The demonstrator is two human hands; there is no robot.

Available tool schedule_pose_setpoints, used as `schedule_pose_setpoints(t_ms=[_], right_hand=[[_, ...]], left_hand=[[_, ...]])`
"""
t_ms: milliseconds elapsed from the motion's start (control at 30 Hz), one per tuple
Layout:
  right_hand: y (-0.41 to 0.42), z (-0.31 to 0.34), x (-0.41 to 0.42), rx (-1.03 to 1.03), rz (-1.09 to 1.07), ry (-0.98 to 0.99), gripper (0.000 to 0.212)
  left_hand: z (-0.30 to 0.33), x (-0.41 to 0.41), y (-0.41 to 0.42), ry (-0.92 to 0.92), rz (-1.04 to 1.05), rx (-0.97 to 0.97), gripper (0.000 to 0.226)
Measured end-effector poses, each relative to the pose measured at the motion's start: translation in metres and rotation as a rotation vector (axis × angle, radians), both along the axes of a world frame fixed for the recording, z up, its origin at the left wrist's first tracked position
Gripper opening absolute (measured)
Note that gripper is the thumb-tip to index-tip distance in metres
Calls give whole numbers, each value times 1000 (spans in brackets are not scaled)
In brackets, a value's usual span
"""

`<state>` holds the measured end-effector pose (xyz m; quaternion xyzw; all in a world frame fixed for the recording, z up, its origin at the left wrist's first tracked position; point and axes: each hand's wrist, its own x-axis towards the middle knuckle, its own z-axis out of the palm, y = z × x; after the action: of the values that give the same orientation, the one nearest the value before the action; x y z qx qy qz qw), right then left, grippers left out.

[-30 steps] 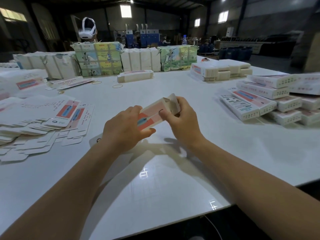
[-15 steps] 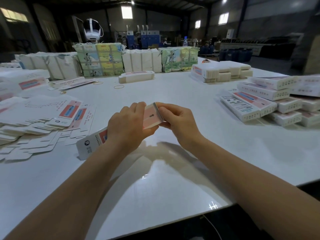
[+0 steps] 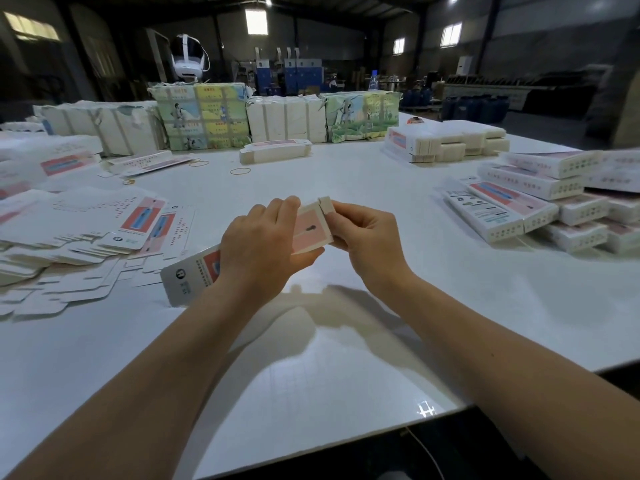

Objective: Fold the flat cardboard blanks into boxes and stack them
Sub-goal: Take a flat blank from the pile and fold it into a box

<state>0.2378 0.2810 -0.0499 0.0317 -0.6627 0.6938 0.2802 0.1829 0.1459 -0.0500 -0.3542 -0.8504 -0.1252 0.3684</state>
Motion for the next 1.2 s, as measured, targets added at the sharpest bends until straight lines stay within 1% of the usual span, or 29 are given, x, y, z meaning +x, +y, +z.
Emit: schedule_pose_setpoints(t_ms=[67, 100, 200, 333, 433, 533, 600, 700, 767, 833, 867, 933, 1033, 1133, 1200], right_hand=[[1, -2, 0, 28, -28, -20, 20], [2, -2, 0, 74, -62, -30, 20], [4, -4, -2, 271, -208, -55, 19], [2, -3, -1, 496, -254, -70, 28], [3, -5, 0, 652, -325, -76, 26], [-2, -7, 1, 820, -389, -103, 22], [-5, -8, 2, 888, -405, -118, 22], [-3, -8, 0, 881, -387, -164, 21], [-1, -8, -2, 751, -371, -161, 18], [-1, -7, -2, 598, -376, -131, 15], [-1, -7, -1, 567, -386, -123, 13], [-1, -8, -2, 540, -393, -115, 11], [-4, -12, -3, 541, -384, -70, 11], [-8, -13, -4, 569, -401, 4, 14], [-8, -13, -3, 578, -399, 27, 14]], left_hand=[[0, 1, 1, 15, 19, -26, 63], [-1, 0, 1, 26, 33, -46, 63], [-1, -1, 3, 52, 70, -86, 64], [-2, -1, 5, 40, 102, -125, 64], [-4, -2, 5, 91, 117, -160, 61], [-7, 0, 9, 128, 174, -173, 54], [-9, 3, 13, 136, 218, -184, 48], [-12, 3, 14, 127, 240, -209, 48], [-12, 2, 13, 78, 252, -205, 56], [-13, -3, 12, -10, 288, -169, 63], [-13, -4, 11, -37, 291, -143, 64], [-12, -5, 11, -78, 281, -96, 63], [-10, -5, 10, -118, 299, -75, 62], [-8, -5, 10, -102, 317, -49, 59], [-6, -5, 8, -93, 294, -34, 59]])
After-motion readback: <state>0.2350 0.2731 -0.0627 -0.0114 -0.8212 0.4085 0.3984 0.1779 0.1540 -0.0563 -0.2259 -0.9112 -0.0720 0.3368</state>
